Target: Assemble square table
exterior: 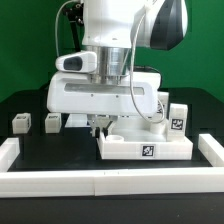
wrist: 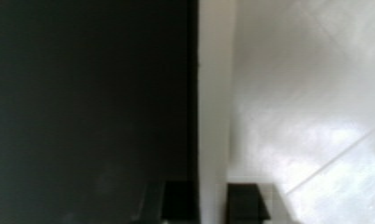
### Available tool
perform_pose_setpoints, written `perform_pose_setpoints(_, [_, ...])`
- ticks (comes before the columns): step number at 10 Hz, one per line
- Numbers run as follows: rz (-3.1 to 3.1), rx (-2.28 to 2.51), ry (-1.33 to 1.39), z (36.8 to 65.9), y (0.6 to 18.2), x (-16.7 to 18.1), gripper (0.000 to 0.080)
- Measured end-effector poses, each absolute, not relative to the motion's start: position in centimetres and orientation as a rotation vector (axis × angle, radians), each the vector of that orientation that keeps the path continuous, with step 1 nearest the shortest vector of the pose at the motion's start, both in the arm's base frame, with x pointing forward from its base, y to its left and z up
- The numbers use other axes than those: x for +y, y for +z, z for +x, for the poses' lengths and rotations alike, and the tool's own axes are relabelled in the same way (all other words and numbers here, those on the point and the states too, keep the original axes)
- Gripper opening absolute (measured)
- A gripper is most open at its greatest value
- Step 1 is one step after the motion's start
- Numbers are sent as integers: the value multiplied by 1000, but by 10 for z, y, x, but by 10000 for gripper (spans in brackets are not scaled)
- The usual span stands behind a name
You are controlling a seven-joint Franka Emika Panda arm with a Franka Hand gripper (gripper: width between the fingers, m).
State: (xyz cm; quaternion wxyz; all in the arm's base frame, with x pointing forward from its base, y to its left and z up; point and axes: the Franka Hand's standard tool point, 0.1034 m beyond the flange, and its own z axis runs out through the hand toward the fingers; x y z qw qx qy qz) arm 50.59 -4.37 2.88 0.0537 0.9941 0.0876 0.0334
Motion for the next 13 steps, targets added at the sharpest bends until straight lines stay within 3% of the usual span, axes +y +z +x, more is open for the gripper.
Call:
perform_pose_setpoints(6, [2768, 1064, 92, 551, 37, -19, 61])
perform_pose_setpoints(11, [2541, 1464, 38, 550, 37, -30, 62])
perform_pose_setpoints(13, [2365, 1704, 24, 556, 37, -19, 62])
